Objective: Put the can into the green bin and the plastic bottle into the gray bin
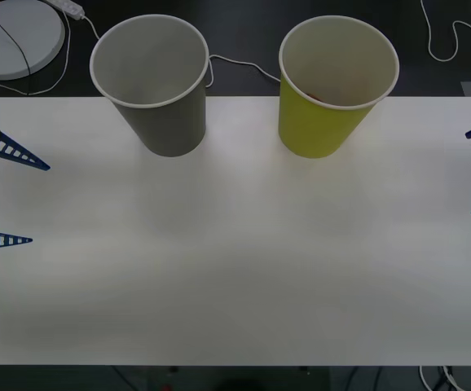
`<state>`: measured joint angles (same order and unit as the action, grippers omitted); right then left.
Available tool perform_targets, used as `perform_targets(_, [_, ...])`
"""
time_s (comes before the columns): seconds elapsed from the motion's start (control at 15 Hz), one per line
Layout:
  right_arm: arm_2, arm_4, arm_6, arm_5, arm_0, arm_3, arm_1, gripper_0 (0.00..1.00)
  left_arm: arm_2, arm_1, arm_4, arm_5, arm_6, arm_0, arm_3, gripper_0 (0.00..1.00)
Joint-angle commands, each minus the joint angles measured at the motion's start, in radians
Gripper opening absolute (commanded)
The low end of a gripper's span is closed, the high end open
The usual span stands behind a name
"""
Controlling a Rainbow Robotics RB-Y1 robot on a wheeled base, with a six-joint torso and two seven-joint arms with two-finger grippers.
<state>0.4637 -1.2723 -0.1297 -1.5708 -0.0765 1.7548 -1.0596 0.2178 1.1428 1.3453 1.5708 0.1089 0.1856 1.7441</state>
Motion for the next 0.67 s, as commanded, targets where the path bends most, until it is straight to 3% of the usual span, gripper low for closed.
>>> perform_targets(0.07, [0.027,-0.047,0.022,0.000,0.044,0.045,0.036,1.00,0.000,0.000,0.000,0.000,0.000,0.000,0.000,1.00])
perform_targets(0.47, [0.029,-0.165,0.058,0.000,0.073,0.109,0.159,1.00,0.000,0.000,0.000,0.000,0.000,0.000,0.000,1.00])
perform_targets(0.67, [0.026,-0.179,0.076,0.000,0.092,0.114,0.211,1.00,0.000,0.000,0.000,0.000,0.000,0.000,0.000,1.00])
